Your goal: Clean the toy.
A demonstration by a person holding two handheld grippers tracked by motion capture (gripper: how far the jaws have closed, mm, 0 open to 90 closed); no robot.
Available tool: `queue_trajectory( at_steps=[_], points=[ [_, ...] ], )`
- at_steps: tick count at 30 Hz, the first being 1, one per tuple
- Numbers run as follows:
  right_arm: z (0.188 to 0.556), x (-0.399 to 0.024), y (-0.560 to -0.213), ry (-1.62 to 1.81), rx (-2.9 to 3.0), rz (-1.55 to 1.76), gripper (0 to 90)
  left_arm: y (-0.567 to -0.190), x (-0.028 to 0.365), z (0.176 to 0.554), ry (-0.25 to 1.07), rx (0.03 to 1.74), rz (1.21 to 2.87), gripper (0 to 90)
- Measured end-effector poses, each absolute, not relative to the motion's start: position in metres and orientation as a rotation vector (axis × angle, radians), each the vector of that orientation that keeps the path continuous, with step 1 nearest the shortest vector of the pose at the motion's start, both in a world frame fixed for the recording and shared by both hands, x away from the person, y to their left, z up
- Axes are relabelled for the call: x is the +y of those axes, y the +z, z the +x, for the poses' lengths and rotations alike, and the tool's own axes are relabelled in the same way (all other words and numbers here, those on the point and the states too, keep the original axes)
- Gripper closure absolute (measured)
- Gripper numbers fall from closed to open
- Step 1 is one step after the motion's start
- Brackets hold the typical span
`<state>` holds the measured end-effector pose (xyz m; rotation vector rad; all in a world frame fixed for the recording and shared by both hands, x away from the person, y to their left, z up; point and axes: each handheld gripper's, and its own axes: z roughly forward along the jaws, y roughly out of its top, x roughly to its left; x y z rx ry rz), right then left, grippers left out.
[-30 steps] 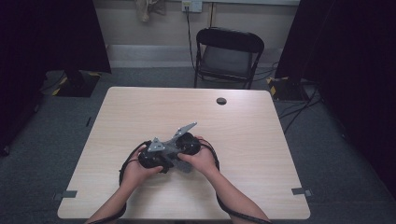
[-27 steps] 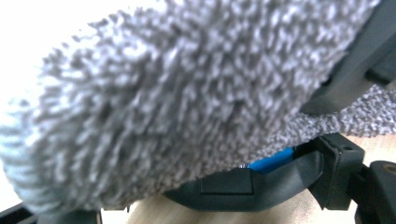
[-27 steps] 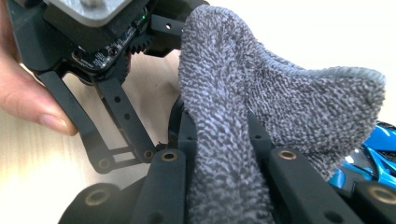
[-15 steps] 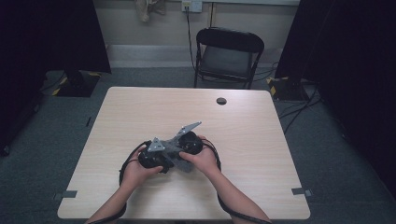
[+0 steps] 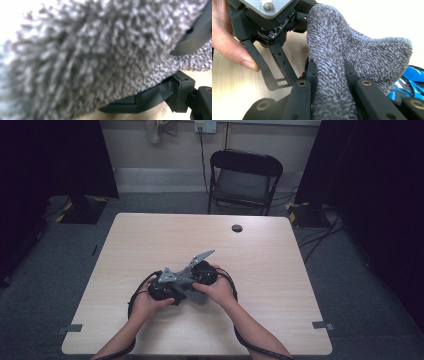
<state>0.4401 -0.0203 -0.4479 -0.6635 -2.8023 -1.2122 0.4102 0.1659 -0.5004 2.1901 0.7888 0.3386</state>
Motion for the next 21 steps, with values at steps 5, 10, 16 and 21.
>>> queue_trajectory(
  at_steps=[5,10,16,21],
  points=[
    [0.439,-0.014,-0.452,-1.163,-2.83,-0.662,75.7,-0.5,0.166,0.41,0.337,0.79,2.189,24.1],
    [0.443,-0.021,-0.448,-1.16,-2.883,-0.707,76.2,-0.5,0.166,0.41,0.339,0.79,2.19,24.1],
    [0.455,-0.047,-0.439,-1.211,-2.871,-0.818,76.3,-0.5,0.166,0.41,0.339,0.79,2.19,24.2],
    [0.458,-0.052,-0.432,-1.24,-2.876,-0.844,76.2,-0.5,0.166,0.41,0.337,0.789,2.188,24.1]
  ],
)
